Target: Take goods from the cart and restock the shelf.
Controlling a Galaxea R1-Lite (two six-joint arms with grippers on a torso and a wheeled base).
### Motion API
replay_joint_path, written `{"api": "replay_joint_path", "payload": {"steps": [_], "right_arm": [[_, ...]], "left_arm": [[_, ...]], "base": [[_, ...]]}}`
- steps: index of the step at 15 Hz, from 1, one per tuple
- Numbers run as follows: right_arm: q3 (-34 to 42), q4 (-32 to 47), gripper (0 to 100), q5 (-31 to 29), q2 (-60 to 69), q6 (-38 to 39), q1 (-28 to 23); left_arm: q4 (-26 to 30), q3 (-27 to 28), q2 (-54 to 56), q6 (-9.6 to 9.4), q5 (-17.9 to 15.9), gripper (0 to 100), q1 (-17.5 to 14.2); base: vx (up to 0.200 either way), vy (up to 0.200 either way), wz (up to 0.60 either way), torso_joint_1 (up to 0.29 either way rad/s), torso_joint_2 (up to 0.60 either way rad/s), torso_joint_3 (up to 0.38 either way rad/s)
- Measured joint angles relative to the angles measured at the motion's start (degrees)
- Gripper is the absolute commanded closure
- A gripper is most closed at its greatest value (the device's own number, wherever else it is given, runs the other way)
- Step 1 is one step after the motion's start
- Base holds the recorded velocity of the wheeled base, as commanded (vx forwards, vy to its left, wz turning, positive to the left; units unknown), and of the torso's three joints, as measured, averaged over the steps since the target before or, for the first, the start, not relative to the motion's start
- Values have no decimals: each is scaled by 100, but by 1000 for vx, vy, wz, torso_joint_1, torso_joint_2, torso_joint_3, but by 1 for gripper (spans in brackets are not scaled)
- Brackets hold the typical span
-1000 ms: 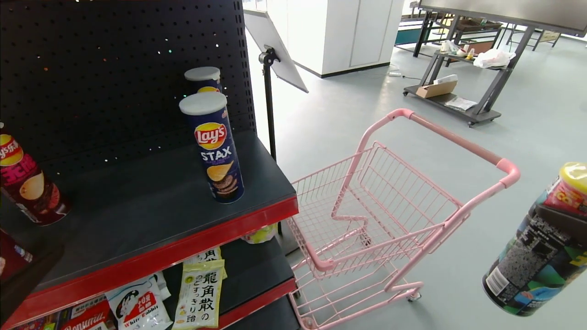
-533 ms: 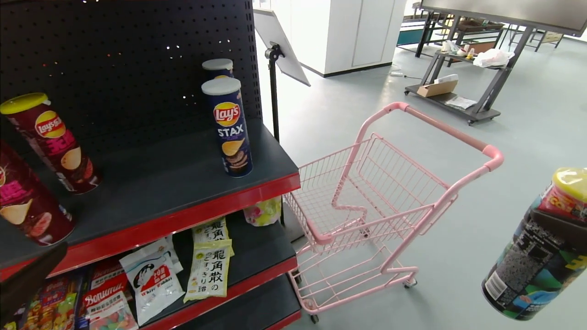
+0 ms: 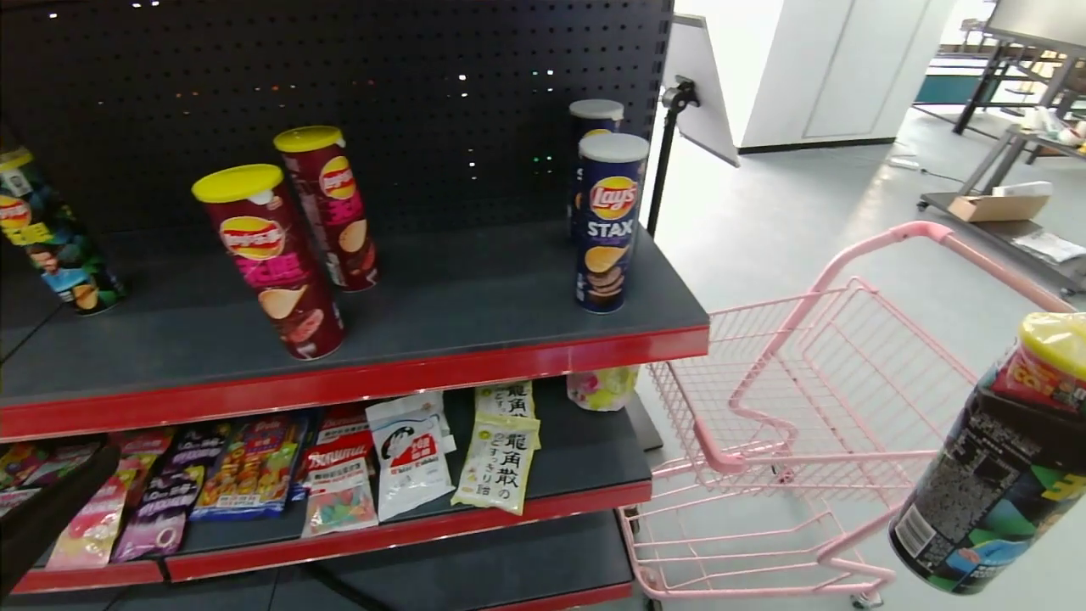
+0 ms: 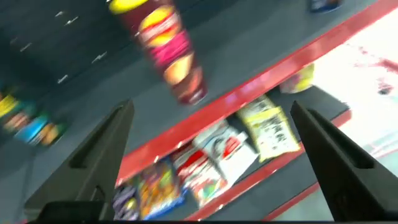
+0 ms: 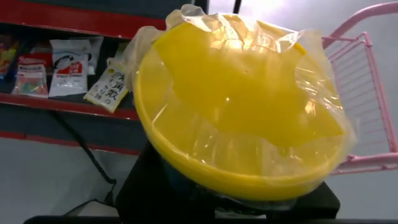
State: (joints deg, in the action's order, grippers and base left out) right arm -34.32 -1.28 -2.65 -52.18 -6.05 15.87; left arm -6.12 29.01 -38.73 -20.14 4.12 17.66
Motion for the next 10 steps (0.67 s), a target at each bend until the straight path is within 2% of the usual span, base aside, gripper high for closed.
{"api": "replay_joint_path", "payload": {"steps": [5, 10], "right_arm": [[262, -137, 100, 20, 88, -119, 17], [255, -173, 100, 533, 183, -132, 240]], "left_arm": [[-4, -2, 1, 2, -16, 0, -2], [0, -18, -2, 0, -11, 0, 2]], "base": [[0, 200, 0, 6, 2, 3], [0, 200, 0, 1, -1, 1]]}}
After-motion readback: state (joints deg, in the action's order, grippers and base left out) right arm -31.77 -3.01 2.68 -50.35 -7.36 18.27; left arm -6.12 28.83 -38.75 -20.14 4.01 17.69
